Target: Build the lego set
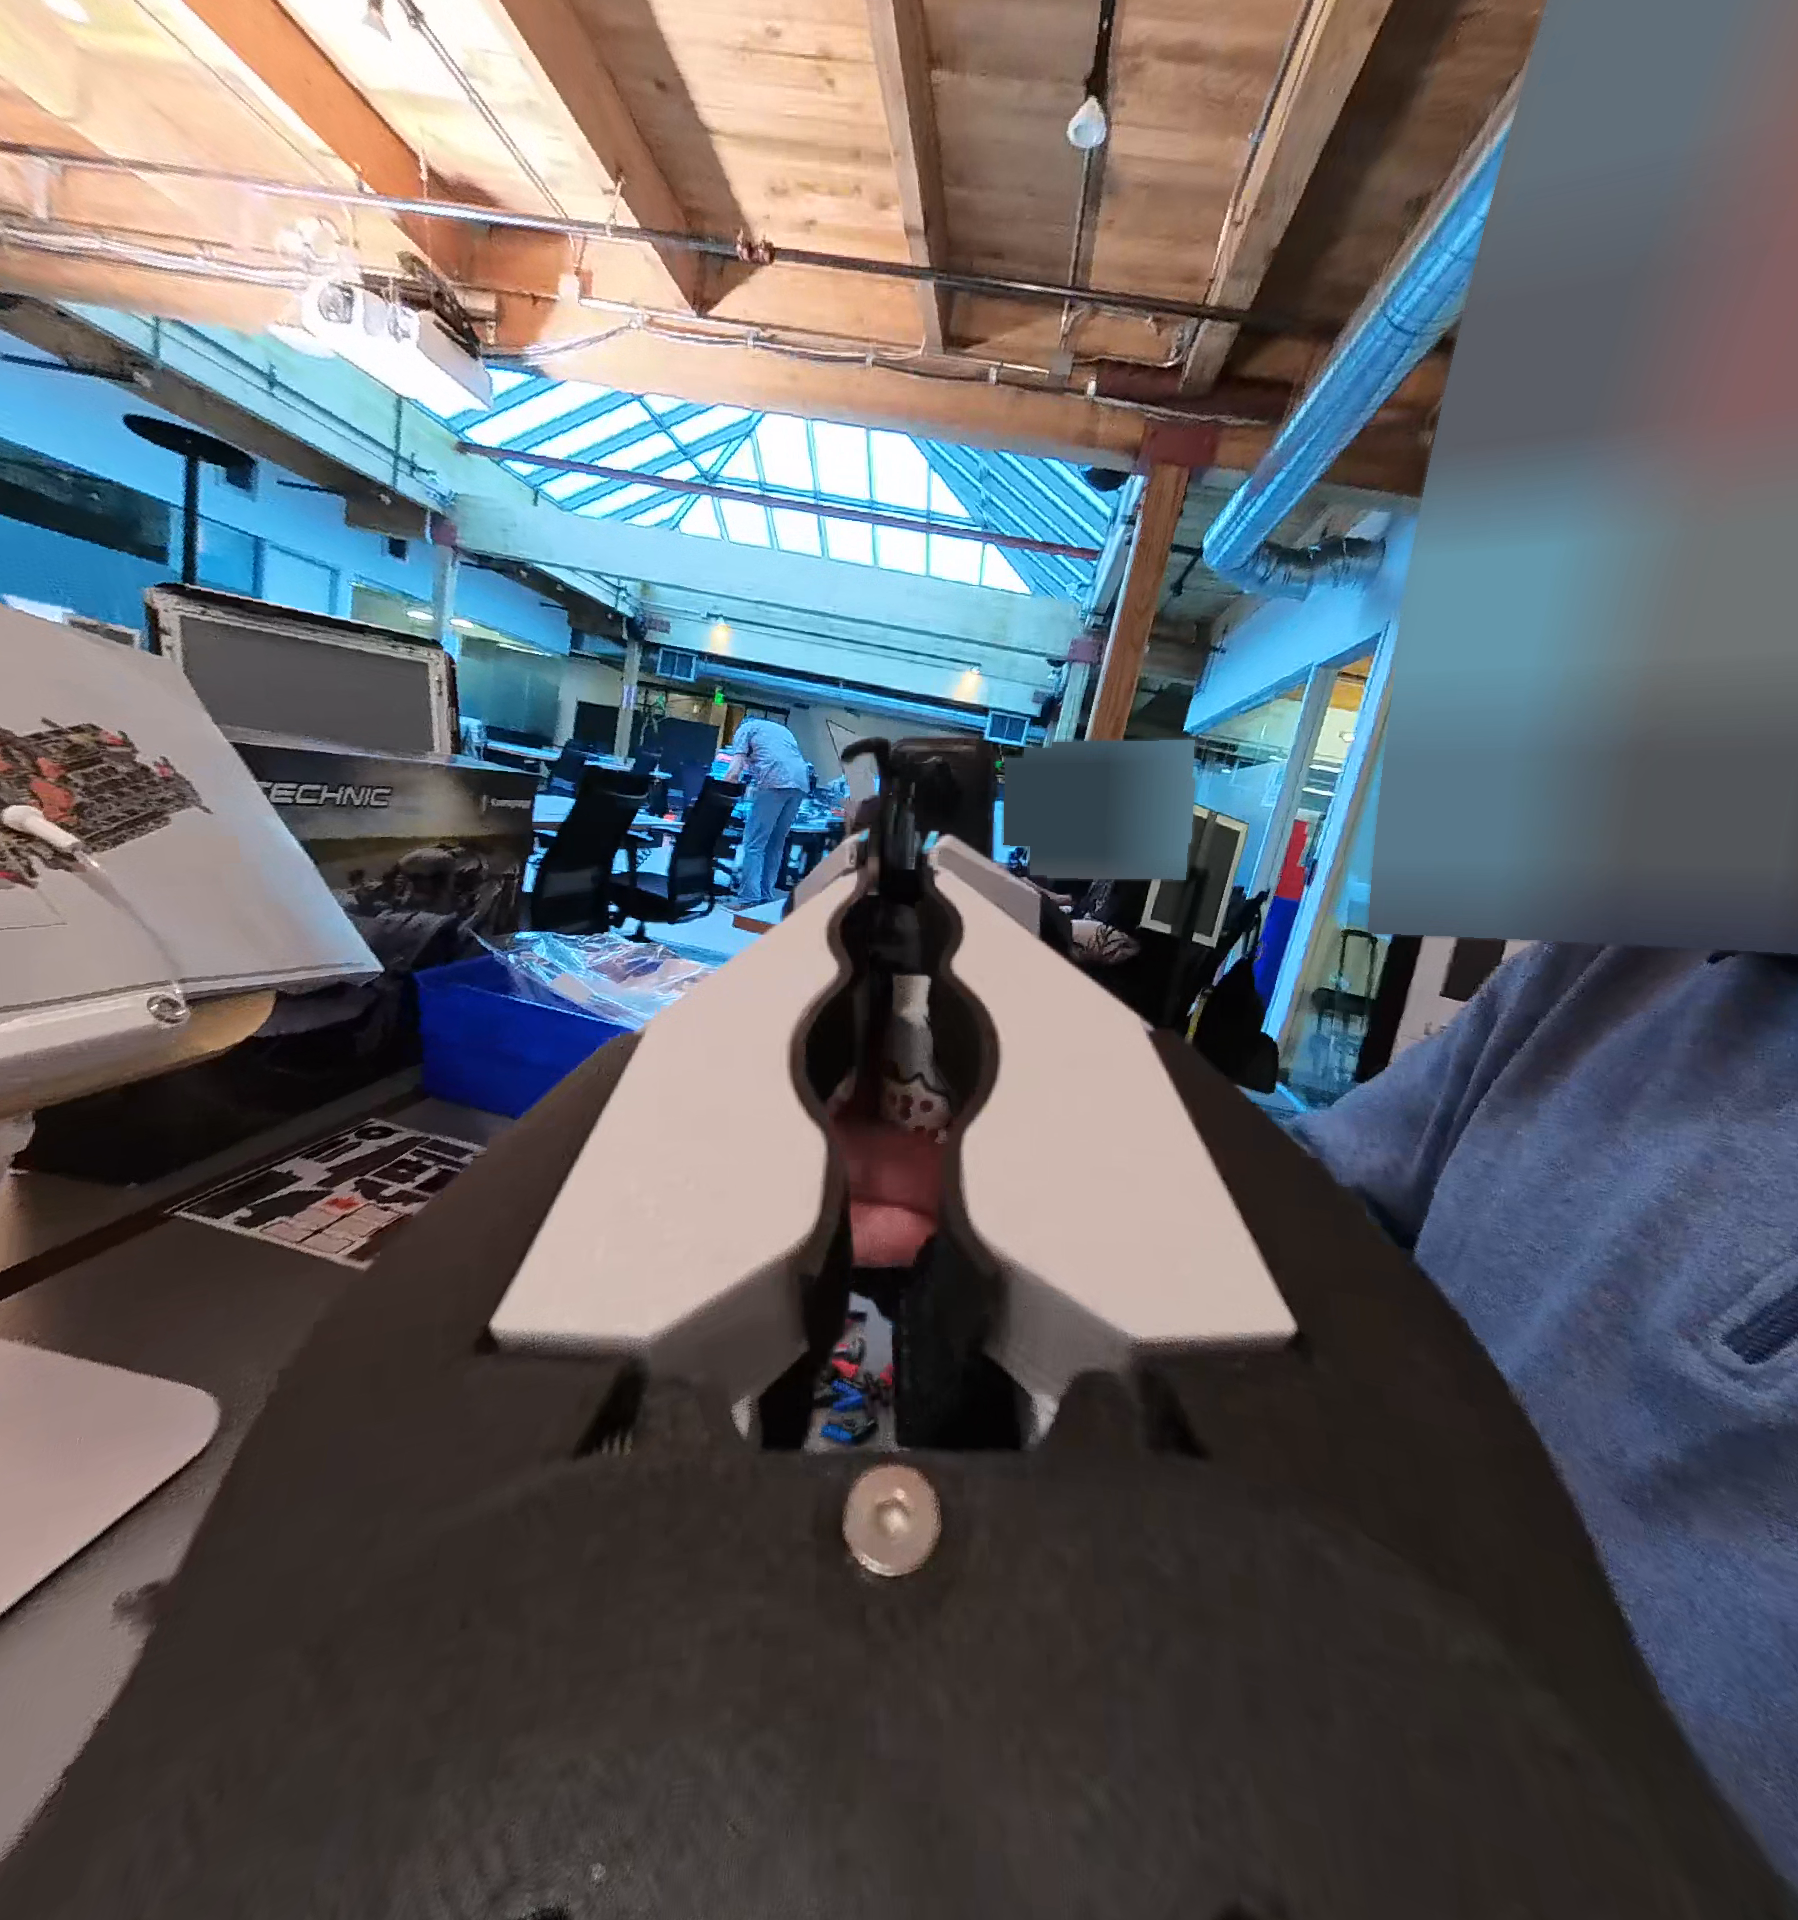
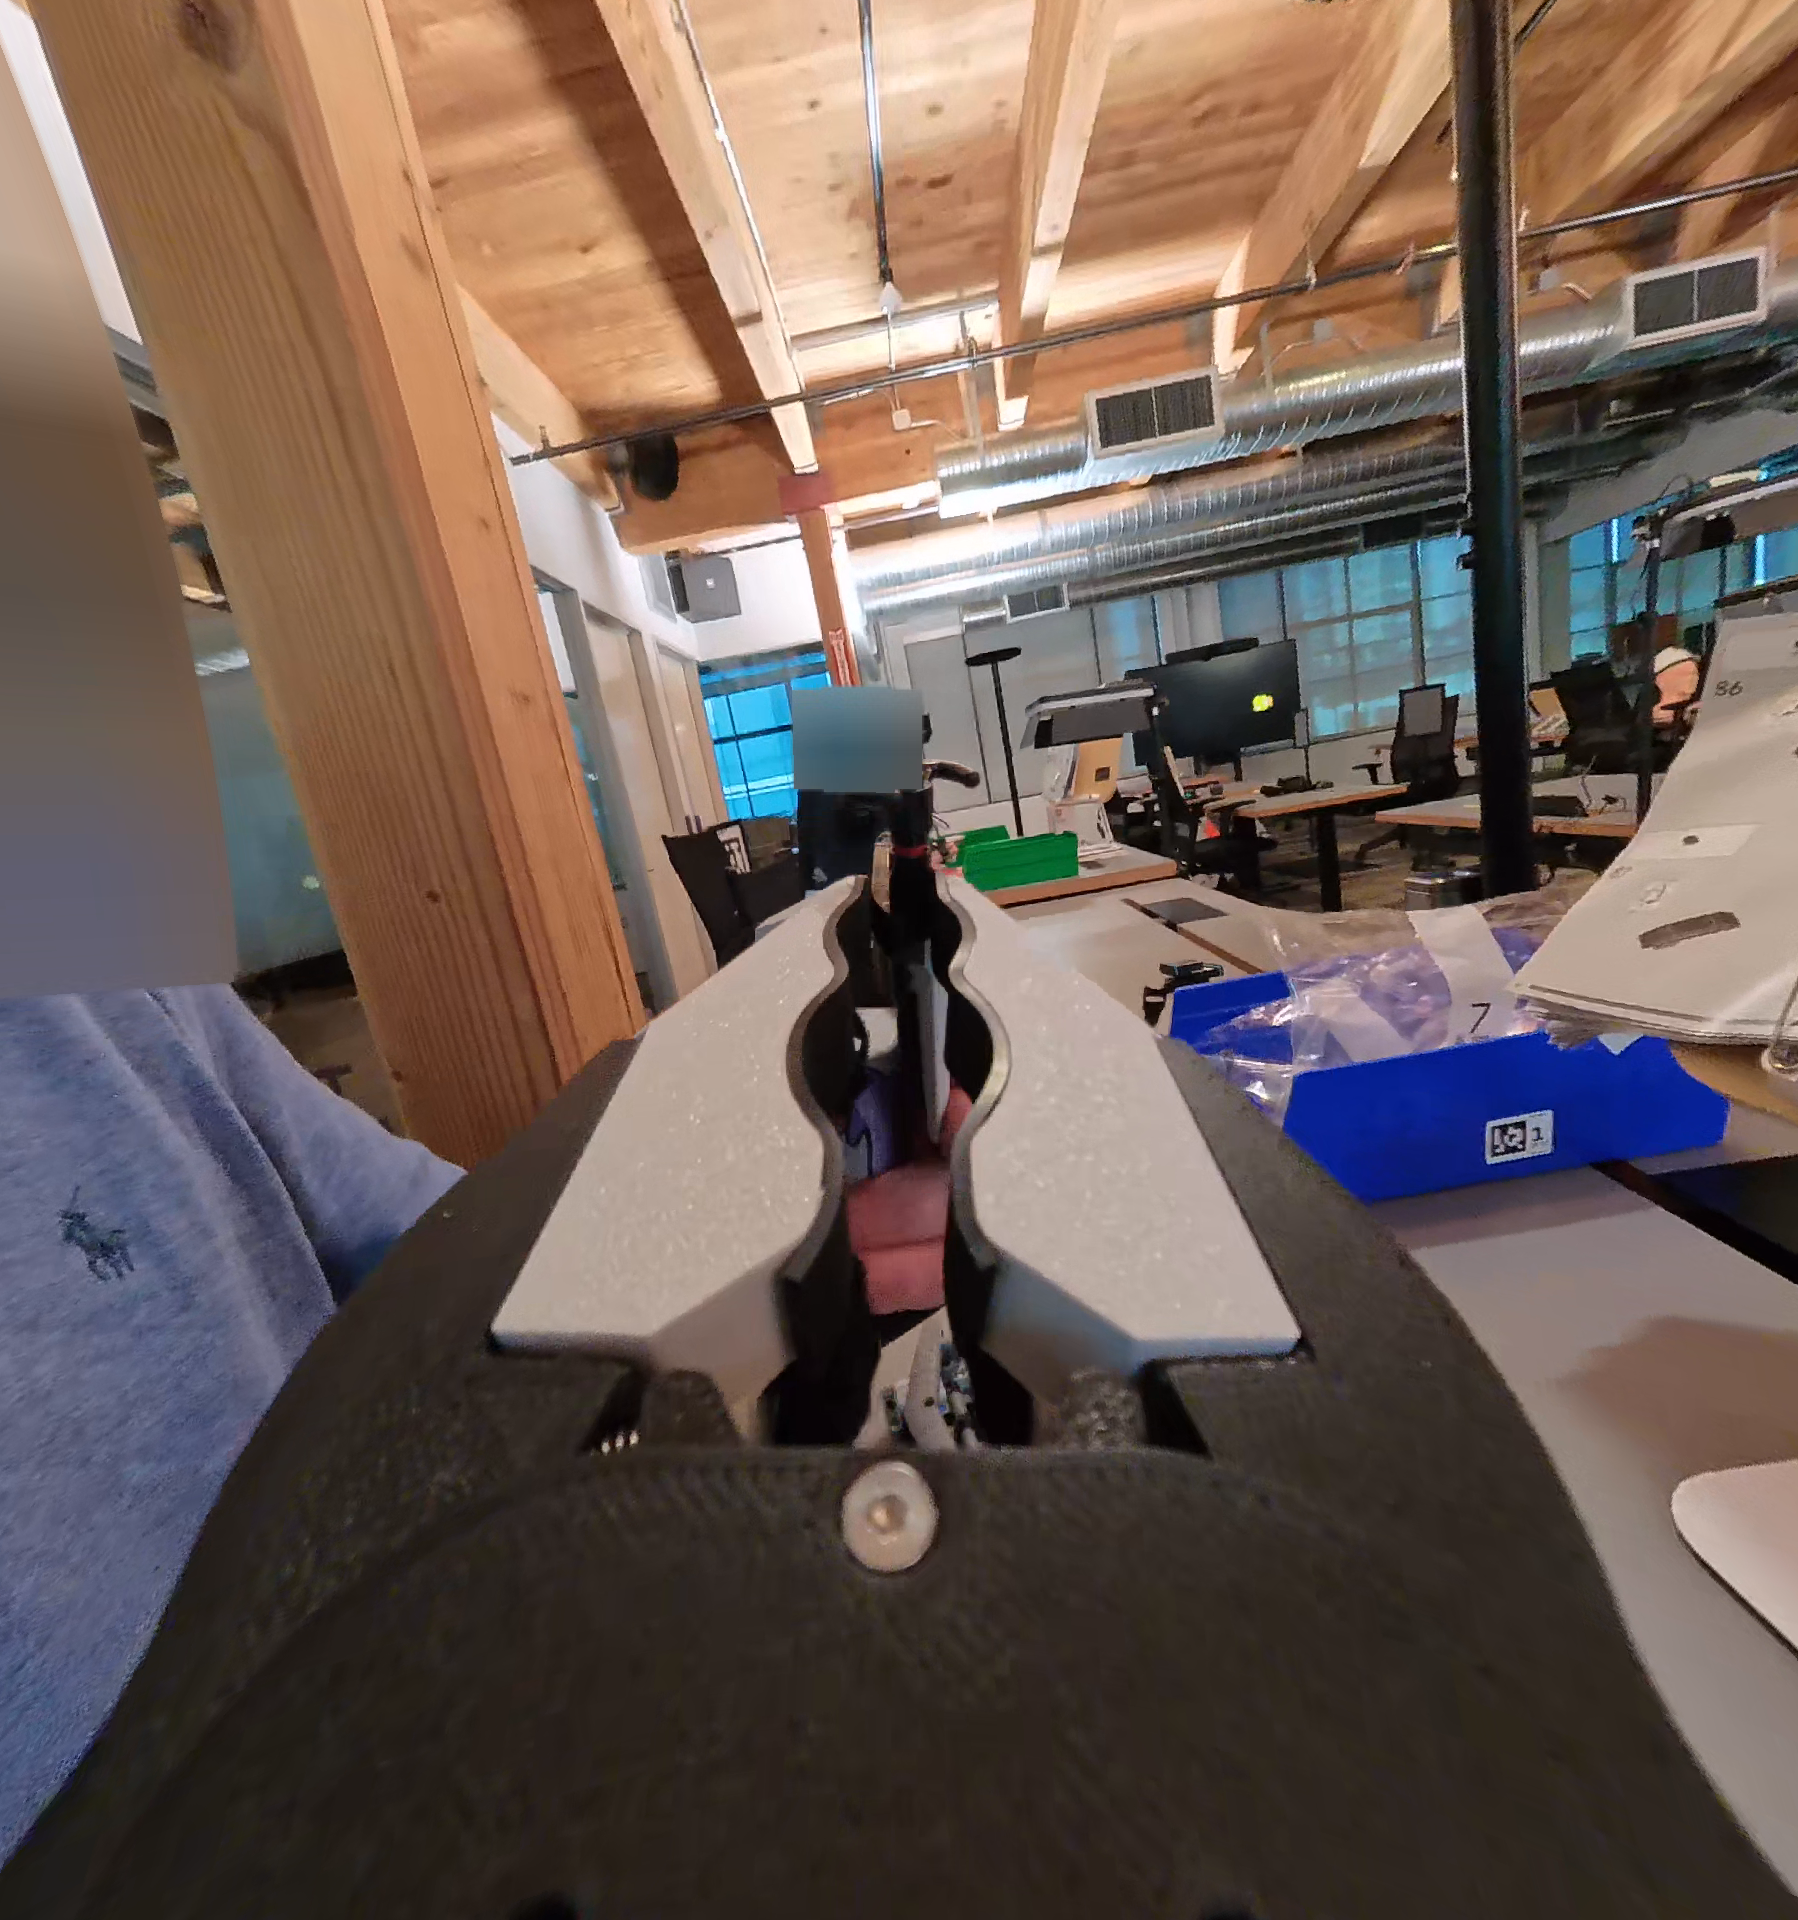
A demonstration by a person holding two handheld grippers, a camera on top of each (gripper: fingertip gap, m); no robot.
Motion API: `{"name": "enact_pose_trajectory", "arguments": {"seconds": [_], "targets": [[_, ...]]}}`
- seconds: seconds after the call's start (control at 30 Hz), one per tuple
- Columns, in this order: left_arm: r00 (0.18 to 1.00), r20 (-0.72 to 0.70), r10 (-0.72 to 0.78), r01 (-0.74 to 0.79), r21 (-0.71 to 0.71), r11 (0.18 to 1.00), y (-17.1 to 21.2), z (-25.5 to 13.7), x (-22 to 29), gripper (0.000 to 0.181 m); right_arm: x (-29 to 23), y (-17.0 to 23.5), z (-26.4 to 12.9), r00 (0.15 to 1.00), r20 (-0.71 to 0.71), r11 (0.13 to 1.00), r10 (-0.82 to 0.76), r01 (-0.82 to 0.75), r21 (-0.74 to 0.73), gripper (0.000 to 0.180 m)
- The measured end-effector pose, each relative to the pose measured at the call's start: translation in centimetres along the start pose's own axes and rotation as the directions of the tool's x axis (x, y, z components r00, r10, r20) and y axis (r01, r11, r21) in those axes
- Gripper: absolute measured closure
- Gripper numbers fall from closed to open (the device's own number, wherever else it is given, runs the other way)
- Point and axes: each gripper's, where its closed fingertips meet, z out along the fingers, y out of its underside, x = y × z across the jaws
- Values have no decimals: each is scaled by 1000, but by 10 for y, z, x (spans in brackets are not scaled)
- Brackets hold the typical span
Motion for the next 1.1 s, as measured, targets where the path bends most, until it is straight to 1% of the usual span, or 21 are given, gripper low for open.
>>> {"name": "enact_pose_trajectory", "arguments": {"seconds": [0.17, 0.27, 0.37, 0.43, 0.53, 0.67, 0.8, 0.9, 0.97, 1.1], "targets": [[1000, -2, -3, 3, -9, 1000, 3, -3, -2, 177, 3, 5, 0, 999, 8, 999, 32, -32, -21, 172], [1000, -15, -10, 10, -6, 1000, 4, -3, -1, 177, 3, 7, -2, 1000, 1, 999, 21, -21, -41, 172], [1000, -4, 20, -20, -31, 999, 6, -3, -4, 176, 7, 5, -10, 1000, -26, 999, 3, -4, -51, 158], [996, 29, 80, -78, -73, 994, 10, -4, -10, 177, 13, 3, -18, 997, -68, 997, -36, 31, -75, 149], [988, 38, 150, -144, -132, 981, 17, -3, -12, 176, 12, -5, -23, 994, -71, 994, -78, 72, -84, 146], [976, 52, 209, -198, -162, 967, 21, 0, -15, 176, 13, -4, -23, 987, -99, 985, -130, 117, -129, 148], [971, 46, 233, -220, -187, 957, 24, 2, -15, 176, 17, -4, -26, 982, -118, 982, -148, 131, -138, 165], [972, 31, 233, -223, -192, 956, 25, 2, -14, 176, 18, -4, -27, 983, -111, 982, -147, 131, -136, 170], [974, 22, 226, -218, -192, 957, 25, 3, -13, 176, 17, -6, -28, 983, -102, 982, -154, 140, -128, 167], [983, 13, 185, -180, -178, 967, 23, 4, -15, 176, 19, -10, -30, 980, -121, 984, -157, 144, -107, 151]]}}
